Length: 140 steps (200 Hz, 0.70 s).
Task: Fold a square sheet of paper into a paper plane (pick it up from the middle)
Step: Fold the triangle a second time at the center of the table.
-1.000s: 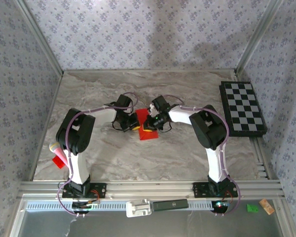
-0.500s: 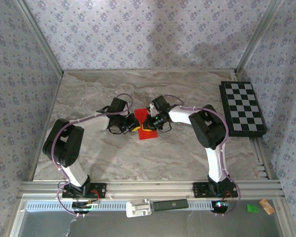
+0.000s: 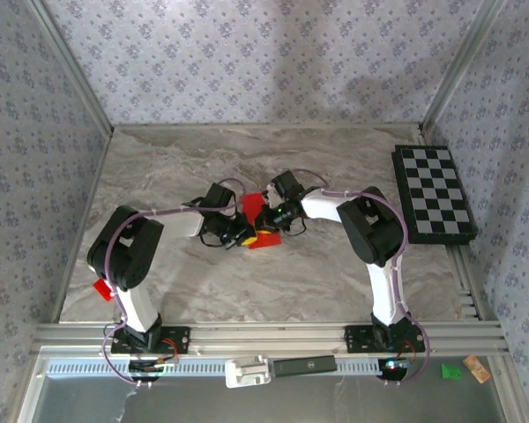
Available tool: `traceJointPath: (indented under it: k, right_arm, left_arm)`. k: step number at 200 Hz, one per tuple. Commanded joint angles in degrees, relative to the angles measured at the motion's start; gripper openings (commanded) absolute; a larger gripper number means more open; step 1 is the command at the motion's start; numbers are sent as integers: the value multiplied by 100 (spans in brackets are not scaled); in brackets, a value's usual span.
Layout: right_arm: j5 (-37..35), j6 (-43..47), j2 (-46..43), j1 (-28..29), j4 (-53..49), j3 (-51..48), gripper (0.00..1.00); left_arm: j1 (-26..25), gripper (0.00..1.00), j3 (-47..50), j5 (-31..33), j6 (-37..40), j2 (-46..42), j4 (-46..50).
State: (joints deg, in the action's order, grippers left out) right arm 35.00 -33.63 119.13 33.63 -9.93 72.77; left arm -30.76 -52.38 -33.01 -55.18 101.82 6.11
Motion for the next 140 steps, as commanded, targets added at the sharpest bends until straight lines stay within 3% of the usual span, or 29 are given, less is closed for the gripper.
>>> traceJointPath:
  k: [1,64,140]
  right_arm:
    - [-637,-30,418,-27,-323,-211,0]
    - [-636,-55,440,-48,-337,-211,0]
    - [-699,-59,420,-60,-393,-237,0]
  left_arm:
    - [-20,8,43,-23,63,83,0]
    - [-67,7,96,93,203,273,250]
    - [-270,4,626,459,651,-50,1238]
